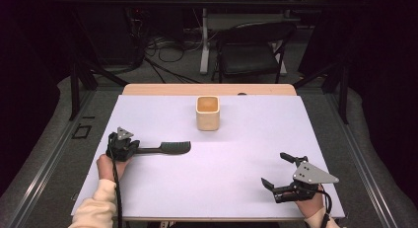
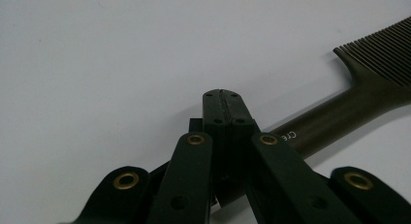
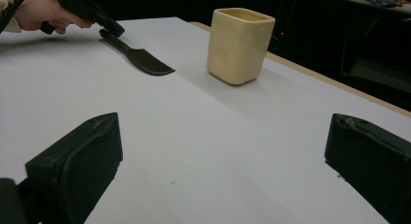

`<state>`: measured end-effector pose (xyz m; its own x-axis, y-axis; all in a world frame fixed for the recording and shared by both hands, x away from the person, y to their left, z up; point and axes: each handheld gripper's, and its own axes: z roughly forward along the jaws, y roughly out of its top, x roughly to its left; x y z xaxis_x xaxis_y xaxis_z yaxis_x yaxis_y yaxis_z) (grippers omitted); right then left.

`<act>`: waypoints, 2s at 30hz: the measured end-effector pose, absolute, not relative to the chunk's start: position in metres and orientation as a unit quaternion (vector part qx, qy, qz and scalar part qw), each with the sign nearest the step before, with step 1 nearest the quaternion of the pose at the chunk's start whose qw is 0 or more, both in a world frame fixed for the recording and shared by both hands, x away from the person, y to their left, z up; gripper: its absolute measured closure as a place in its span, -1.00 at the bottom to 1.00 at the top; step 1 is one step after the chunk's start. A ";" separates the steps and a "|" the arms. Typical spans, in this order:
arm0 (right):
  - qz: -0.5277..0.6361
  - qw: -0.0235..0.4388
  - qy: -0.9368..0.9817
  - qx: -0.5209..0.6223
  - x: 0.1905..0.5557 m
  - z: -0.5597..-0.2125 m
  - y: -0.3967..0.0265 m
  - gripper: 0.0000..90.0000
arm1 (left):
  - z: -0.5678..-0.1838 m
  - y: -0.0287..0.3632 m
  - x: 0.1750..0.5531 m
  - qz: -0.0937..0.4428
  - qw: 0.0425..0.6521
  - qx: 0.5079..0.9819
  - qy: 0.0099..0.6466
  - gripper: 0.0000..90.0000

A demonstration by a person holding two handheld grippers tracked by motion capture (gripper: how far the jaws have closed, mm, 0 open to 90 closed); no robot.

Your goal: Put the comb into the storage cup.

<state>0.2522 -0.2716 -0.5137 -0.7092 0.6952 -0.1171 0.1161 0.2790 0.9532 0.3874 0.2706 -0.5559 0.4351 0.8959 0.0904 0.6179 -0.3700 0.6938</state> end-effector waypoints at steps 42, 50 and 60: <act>0.528 0.271 0.757 0.274 0.254 -0.514 -0.272 -1.00 | -0.547 0.264 0.370 0.208 0.277 0.822 0.452 0.83; 0.529 0.271 0.757 0.272 0.255 -0.515 -0.272 -1.00 | -0.533 0.266 0.368 0.220 0.307 0.811 0.446 0.50; 0.528 0.265 0.758 0.277 0.255 -0.516 -0.271 -1.00 | -0.524 0.256 0.371 0.206 0.300 0.834 0.415 -0.10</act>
